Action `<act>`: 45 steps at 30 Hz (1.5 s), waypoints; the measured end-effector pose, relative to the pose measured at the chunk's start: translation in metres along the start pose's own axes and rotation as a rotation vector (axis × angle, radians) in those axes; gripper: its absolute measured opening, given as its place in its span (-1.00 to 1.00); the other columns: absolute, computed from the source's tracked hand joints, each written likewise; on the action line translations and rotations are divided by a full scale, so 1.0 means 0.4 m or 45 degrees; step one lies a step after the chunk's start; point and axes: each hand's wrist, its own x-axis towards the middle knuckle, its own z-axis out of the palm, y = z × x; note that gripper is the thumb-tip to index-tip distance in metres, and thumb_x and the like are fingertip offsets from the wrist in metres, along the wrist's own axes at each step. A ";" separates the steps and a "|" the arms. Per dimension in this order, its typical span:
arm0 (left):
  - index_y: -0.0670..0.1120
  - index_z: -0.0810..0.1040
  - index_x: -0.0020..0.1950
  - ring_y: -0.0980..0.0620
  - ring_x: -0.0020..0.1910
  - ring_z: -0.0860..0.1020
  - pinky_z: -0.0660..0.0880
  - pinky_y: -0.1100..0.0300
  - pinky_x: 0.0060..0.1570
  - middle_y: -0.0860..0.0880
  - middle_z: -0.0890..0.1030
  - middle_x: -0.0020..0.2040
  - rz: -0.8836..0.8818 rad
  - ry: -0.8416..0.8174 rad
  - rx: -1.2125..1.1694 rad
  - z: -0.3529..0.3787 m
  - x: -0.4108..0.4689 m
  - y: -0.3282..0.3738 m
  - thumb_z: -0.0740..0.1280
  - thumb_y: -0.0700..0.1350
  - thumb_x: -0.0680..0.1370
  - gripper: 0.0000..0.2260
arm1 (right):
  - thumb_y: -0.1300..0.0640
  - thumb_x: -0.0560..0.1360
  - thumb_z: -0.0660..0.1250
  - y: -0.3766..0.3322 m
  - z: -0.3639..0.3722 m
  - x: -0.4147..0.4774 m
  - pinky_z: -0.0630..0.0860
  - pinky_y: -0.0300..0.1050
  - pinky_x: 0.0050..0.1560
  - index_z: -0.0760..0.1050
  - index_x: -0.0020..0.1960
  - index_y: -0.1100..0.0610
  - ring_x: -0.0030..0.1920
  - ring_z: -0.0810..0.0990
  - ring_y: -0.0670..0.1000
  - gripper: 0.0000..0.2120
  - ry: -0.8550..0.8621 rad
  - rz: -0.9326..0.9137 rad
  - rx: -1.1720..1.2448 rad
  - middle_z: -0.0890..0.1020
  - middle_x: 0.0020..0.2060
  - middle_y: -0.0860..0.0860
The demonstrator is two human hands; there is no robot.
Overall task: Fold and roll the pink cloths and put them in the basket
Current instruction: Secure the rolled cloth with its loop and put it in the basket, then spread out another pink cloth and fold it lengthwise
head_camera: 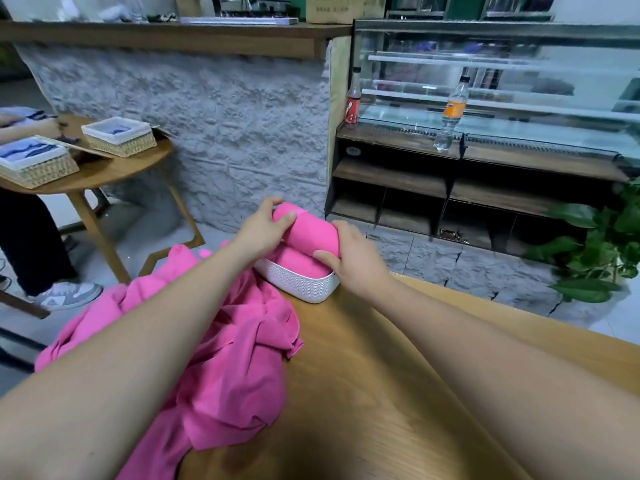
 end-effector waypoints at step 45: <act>0.06 0.33 0.57 -0.16 0.41 0.51 0.46 -0.03 0.37 -0.10 0.51 0.48 0.273 -0.376 0.789 -0.019 -0.016 -0.056 0.20 0.03 0.61 -0.50 | -0.15 0.71 0.02 -0.104 0.021 -0.008 0.39 0.09 0.24 0.59 0.27 0.17 0.20 0.59 0.21 -0.48 -0.143 -0.074 -0.812 0.65 0.18 0.17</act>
